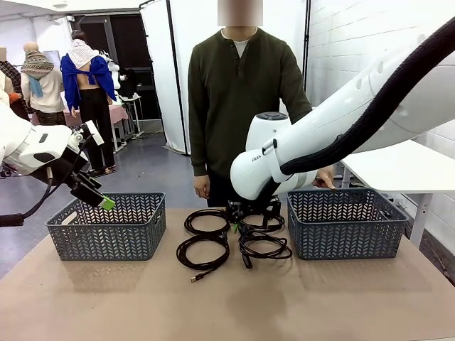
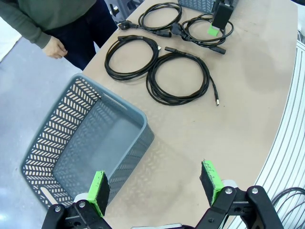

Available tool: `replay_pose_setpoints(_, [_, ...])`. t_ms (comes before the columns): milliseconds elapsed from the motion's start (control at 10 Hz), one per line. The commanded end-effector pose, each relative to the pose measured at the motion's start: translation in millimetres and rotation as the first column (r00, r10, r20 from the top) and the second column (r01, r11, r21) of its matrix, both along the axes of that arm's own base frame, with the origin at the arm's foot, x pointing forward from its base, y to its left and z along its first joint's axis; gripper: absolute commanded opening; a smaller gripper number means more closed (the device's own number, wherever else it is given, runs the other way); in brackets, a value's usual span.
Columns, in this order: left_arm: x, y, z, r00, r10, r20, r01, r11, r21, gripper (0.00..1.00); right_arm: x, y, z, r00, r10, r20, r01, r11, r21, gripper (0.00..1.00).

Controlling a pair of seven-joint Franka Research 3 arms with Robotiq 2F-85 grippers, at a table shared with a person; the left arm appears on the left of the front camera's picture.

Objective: Organize the cables according to human instructions.
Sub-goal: Pick up a bundle of cables and place it in the basket indicated by the human.

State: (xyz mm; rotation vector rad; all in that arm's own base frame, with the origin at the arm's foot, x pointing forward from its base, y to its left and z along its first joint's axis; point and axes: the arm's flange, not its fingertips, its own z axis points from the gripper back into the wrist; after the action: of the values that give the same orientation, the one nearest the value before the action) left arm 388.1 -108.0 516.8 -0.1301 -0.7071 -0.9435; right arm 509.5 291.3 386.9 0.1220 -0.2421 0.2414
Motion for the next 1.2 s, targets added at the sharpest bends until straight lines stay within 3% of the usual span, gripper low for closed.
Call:
replay_pose_setpoints(0, [1,2,-1,1.000,-0.006,-0.003,0.006,1.000,-0.012,1.00,12,13,-6,0.999,-0.039,-0.019,0.039,0.999,0.011,1.00])
replay_pose_setpoints(700, [1,2,-1,1.000,-0.006,-0.003,0.006,1.000,-0.012,1.00,9,6,-14,0.999,-0.022,-0.024,0.022,1.000,0.007,1.00])
replay_pose_setpoints(1100, [1,2,-1,1.000,-0.006,-0.003,0.006,1.000,-0.012,1.00,17,13,-23,0.996,-0.081,-0.048,0.081,0.997,-0.008,1.00])
